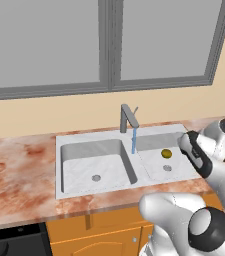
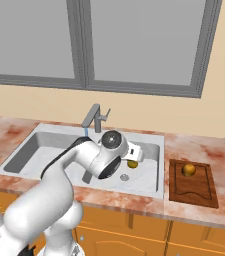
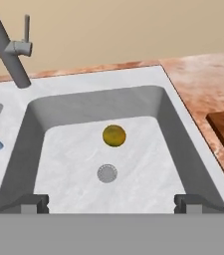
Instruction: Pick the mango, orange from the sink and place them on the cutting board to airdry. Then turn off the sink faucet.
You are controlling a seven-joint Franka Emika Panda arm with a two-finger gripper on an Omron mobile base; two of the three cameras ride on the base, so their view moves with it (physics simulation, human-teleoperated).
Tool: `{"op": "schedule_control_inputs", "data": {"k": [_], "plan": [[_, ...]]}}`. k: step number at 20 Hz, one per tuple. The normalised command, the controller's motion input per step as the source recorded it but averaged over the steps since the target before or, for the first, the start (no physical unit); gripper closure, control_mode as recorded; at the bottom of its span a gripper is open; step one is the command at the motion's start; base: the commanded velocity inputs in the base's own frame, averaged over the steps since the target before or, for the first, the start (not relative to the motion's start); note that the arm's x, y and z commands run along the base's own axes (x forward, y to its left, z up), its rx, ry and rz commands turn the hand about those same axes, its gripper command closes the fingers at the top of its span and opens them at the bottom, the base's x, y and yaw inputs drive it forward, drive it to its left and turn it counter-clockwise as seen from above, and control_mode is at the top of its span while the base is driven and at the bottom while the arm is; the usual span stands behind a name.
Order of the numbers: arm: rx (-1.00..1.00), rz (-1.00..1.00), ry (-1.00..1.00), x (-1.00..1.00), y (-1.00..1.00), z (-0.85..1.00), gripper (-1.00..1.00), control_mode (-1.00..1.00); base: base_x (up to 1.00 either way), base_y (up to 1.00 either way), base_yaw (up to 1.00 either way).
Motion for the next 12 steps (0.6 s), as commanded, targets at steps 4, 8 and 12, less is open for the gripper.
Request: {"op": "schedule_control_inputs", "data": {"k": [4,8,12], "plan": [[-0.01,0.03,0.08,0.31,0.12,-0.06,-1.0,-1.0,0.0,0.0,0.0],[-0.02,0.0,0.13,0.28,0.08,-0.1,-1.0,-1.0,0.0,0.0,0.0],[0.0,0.01,0.09,0.3,0.1,-0.33,-1.0,-1.0,0.0,0.0,0.0]]}}
